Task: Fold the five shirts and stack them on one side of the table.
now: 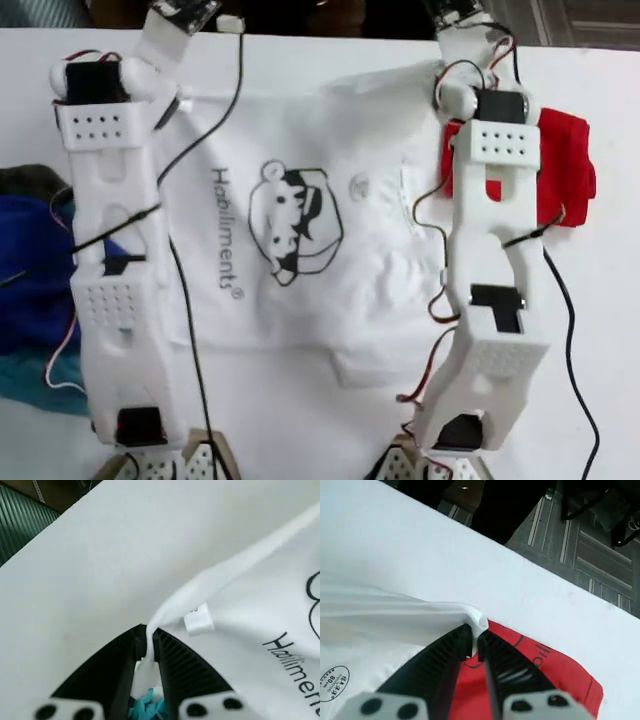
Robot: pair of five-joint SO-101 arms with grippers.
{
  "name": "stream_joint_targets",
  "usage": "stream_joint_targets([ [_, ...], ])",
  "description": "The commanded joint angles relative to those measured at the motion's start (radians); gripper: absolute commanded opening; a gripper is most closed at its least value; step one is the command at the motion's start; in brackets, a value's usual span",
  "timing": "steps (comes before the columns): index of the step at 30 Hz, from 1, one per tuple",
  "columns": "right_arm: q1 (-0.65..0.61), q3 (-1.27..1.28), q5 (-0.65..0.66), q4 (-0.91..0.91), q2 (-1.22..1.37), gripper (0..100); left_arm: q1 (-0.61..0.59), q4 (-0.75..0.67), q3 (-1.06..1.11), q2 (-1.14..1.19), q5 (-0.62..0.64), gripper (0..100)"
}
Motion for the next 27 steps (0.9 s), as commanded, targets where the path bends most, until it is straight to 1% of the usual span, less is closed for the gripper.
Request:
stream_joint_targets([
  [1, 0.007, -0.055, 0.009, -0.025, 0.024, 1.9, -0.049, 0.006, -0.024, -0.008, -0.064, 3],
  [4, 0.005, -0.055, 0.005, -0.064, 0.068, 1.9, -0.077, -0.032, 0.028, -0.008, -0.1, 3],
  [8, -0.018, -0.055, 0.003, -0.071, 0.133, 1.9, -0.08, -0.115, 0.182, -0.008, -0.1, 3],
  [12, -0.048, -0.055, 0.002, -0.071, 0.191, 1.9, -0.068, -0.255, 0.357, -0.008, -0.097, 3],
  [16, -0.061, -0.055, 0.002, -0.071, 0.246, 1.9, -0.072, -0.413, 0.498, -0.008, -0.057, 3],
  [18, -0.058, -0.055, 0.002, -0.071, 0.266, 1.9, -0.069, -0.443, 0.542, -0.008, -0.057, 3],
  [20, -0.053, -0.055, 0.002, -0.068, 0.274, 1.9, -0.061, -0.443, 0.567, -0.009, -0.057, 3],
  [23, -0.042, -0.064, 0.002, -0.054, 0.243, 1.9, -0.052, -0.4, 0.547, -0.017, -0.055, 3],
  [27, -0.031, -0.118, 0.002, 0.062, 0.165, 1.9, -0.049, -0.258, 0.433, -0.029, 0.011, 3],
])
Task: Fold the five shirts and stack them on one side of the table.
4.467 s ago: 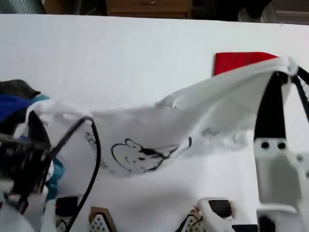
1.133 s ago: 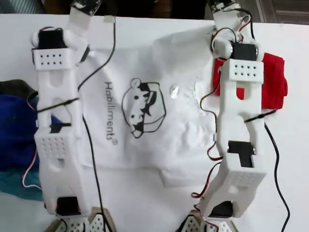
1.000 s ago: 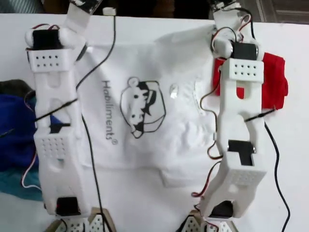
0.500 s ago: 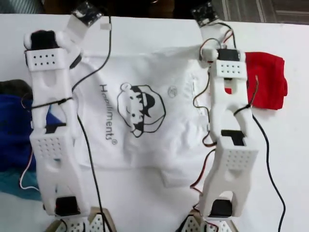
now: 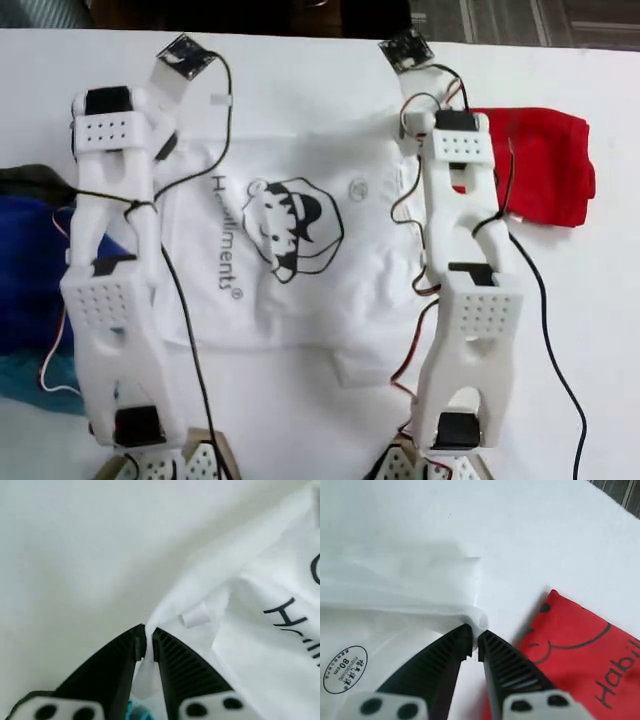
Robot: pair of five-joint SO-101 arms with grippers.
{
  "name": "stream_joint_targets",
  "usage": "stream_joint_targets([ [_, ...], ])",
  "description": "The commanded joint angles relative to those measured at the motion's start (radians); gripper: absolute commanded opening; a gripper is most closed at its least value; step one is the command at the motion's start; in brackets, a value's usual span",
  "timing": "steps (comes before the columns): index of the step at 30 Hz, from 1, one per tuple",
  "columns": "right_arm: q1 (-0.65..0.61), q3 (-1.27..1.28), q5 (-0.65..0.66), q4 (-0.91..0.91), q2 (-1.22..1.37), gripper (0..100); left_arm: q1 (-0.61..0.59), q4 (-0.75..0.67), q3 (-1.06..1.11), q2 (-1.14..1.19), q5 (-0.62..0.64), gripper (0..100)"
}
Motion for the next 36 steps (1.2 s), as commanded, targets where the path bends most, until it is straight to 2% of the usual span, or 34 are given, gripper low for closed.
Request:
stream_joint_targets([
  [1, 0.022, -0.084, 0.002, 0.104, -0.131, 1.9, 0.005, 0.135, -0.137, -0.034, 0.049, 3],
  [7, 0.03, -0.098, 0.002, 0.232, -0.211, 1.9, 0.006, 0.402, -0.378, -0.037, 0.057, 3],
  [12, 0.042, -0.098, 0.002, 0.323, -0.271, 1.9, -0.025, 0.419, -0.404, -0.086, 0.058, 3],
  [16, 0.048, -0.094, 0.002, 0.404, -0.338, 1.9, -0.018, 0.419, -0.237, -0.233, 0.057, 3],
  [25, 0.047, -0.092, 0.009, 0.705, -0.527, 2.0, 0.0, 0.414, 0.303, -0.643, 0.046, 3],
  [30, 0.047, -0.083, 0.011, 0.835, -0.61, 2.0, -0.002, 0.414, 0.509, -0.825, -0.003, 3],
  [36, 0.077, 0.252, 0.058, 0.835, -0.839, 2.0, -0.011, 0.413, 0.766, -1.0, -0.051, 3],
])
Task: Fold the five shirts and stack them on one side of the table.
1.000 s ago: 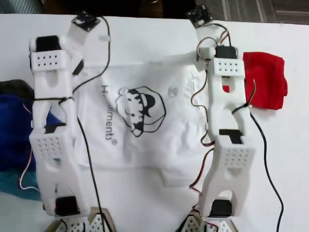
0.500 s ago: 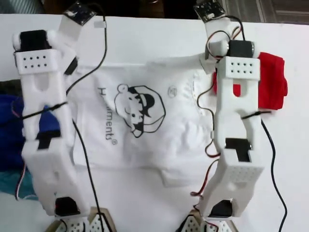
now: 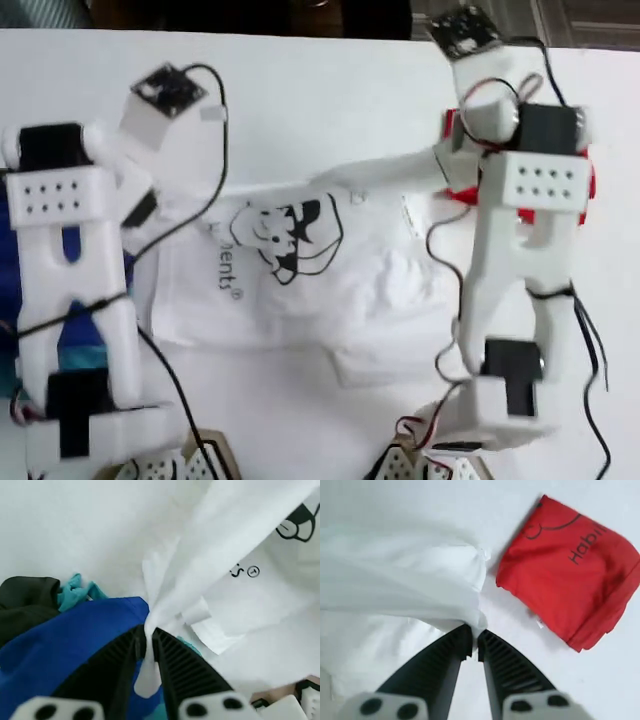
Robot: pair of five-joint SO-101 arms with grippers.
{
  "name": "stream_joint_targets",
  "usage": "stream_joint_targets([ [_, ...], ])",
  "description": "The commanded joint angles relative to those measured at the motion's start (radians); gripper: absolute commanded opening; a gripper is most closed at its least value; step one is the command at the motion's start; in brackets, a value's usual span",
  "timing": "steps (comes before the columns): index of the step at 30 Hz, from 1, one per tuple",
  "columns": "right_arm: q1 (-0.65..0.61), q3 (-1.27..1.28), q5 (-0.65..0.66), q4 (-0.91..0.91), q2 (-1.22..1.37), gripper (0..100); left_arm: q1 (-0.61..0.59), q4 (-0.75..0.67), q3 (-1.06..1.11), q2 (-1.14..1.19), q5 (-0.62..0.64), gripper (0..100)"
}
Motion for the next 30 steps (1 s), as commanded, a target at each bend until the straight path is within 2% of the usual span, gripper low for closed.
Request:
stream_joint_targets([
  [1, 0.018, 0.23, 0.063, 0.021, -0.199, 2.0, -0.011, 0.014, 0.131, -0.112, -0.017, 3],
  [10, 0.022, 0.896, 0.183, -0.127, -0.654, 2.0, -0.031, -0.072, 0.421, -0.157, -0.017, 3],
  [15, 0.024, 1.158, 0.242, -0.209, -0.794, 2.0, -0.029, -0.17, 0.59, -0.153, -0.017, 3],
  [24, 0.142, 1.428, 0.341, -0.383, -0.812, 2.0, -0.029, -0.463, 0.863, -0.152, -0.015, 3],
  [27, 0.143, 1.43, 0.364, -0.381, -0.816, 2.6, -0.029, -0.471, 0.865, -0.153, -0.015, 3],
  [30, 0.133, 1.402, 0.358, -0.372, -0.816, 9.8, -0.035, -0.445, 0.832, -0.152, -0.017, 7],
])
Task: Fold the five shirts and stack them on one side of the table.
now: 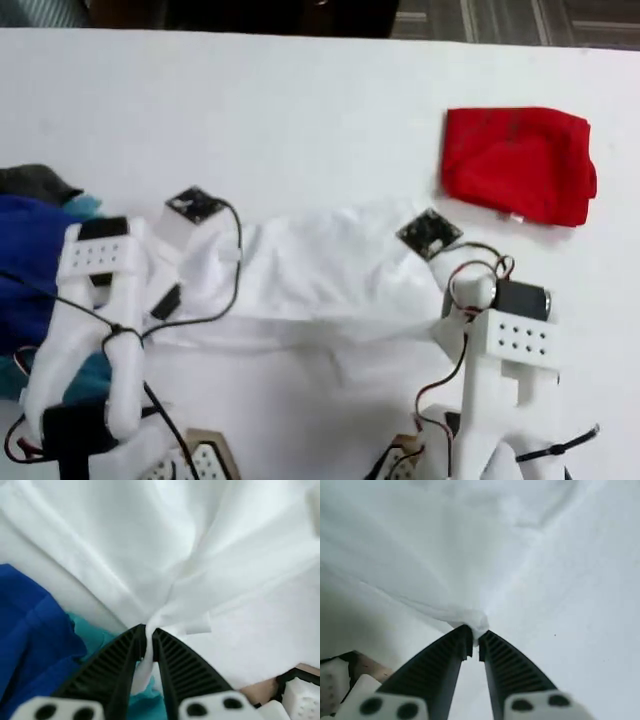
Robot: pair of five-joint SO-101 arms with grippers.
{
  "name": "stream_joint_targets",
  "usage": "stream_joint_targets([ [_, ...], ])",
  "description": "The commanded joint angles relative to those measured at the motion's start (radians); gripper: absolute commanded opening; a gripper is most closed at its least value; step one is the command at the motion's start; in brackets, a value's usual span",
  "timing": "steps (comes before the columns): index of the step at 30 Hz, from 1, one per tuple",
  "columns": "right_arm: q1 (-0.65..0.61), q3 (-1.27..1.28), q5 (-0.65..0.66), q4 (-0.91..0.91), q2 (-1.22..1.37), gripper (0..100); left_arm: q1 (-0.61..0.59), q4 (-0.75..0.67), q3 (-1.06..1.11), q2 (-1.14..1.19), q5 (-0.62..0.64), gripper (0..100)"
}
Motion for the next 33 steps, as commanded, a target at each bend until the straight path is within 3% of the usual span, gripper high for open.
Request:
stream_joint_targets([
  [1, -0.004, -0.041, 0.011, 0.016, -0.039, 13.8, -0.012, 0.04, -0.053, -0.032, -0.012, 10],
  [4, -0.035, -0.101, 0.011, 0.079, -0.041, 21.5, -0.014, 0.138, -0.153, -0.035, -0.064, 20],
  [6, -0.05, -0.163, 0.005, 0.114, -0.041, 20.7, -0.031, 0.186, -0.245, -0.038, -0.071, 24],
  [11, -0.053, -0.353, -0.057, 0.074, -0.03, 15.9, -0.061, 0.249, -0.481, -0.032, -0.066, 22],
  [15, -0.122, -0.37, -0.265, -0.159, 0.021, 1.1, 0.005, 0.18, -0.47, -0.014, 0.035, 1],
  [17, -0.186, -0.376, -0.315, -0.222, 0.108, 2.7, 0.054, 0.12, -0.44, 0.035, 0.075, 5],
  [23, -0.282, -0.439, -0.393, -0.392, 0.481, 1.9, 0.127, -0.077, -0.433, 0.311, 0.198, 2],
  [33, -0.282, -0.703, -0.414, -0.41, 0.964, 1.9, 0.12, -0.103, -0.581, 0.631, 0.221, 2],
])
